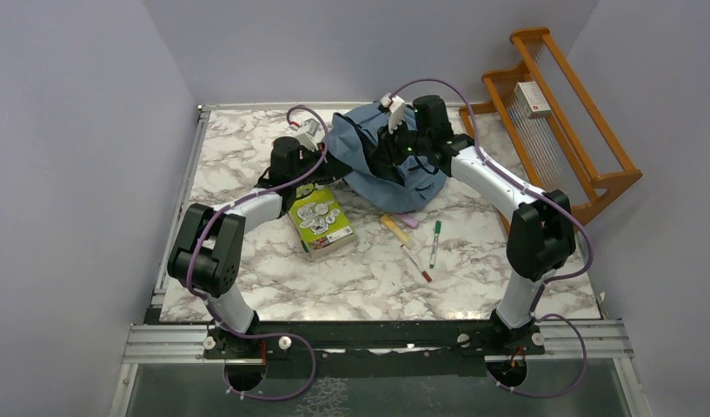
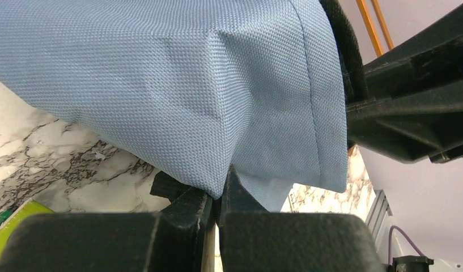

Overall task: Pack the student bag
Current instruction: Adjust the student bag at the center of the board.

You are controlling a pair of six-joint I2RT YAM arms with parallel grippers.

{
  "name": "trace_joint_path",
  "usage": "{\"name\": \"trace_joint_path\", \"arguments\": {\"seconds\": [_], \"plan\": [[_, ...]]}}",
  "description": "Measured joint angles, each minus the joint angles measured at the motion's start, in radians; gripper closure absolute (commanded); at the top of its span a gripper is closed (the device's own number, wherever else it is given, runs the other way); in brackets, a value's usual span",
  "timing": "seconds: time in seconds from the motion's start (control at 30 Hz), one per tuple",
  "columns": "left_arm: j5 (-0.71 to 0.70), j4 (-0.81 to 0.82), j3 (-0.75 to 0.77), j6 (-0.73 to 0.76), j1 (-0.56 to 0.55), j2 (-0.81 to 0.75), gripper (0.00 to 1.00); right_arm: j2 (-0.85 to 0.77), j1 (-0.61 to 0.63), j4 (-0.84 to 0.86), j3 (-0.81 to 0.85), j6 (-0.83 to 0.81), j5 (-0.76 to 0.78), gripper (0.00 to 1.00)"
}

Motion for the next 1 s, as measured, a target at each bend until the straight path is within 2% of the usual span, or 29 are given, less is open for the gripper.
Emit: {"name": "trace_joint_path", "arguments": {"seconds": [0.07, 0.1, 0.3, 0.43, 0.67, 0.9, 1.0], "plan": [[0.008, 0.001, 0.000, 0.005, 0.001, 0.002, 1.00, 0.000, 0.000, 0.009, 0.000, 0.006, 0.013, 0.96], [0.014, 0.001, 0.000, 0.008, 0.003, 0.003, 1.00, -0.001, 0.000, 0.017, -0.001, 0.011, 0.023, 0.99], [0.101, 0.005, 0.029, 0.020, 0.049, 0.039, 1.00, -0.030, 0.000, 0.035, -0.006, 0.050, 0.111, 1.00], [0.172, -0.033, 0.109, 0.047, 0.084, 0.080, 1.00, -0.064, 0.000, 0.003, 0.018, 0.061, 0.132, 0.99], [0.222, -0.322, 0.439, 0.214, 0.101, 0.188, 0.99, -0.092, -0.002, -0.104, 0.143, 0.095, 0.125, 1.00], [0.251, -0.566, 0.719, 0.347, 0.150, 0.322, 0.98, -0.112, -0.003, -0.158, 0.160, 0.176, 0.080, 1.00], [0.254, -0.653, 0.774, 0.402, 0.183, 0.368, 0.90, -0.121, -0.004, -0.168, 0.160, 0.199, 0.103, 1.00]]}}
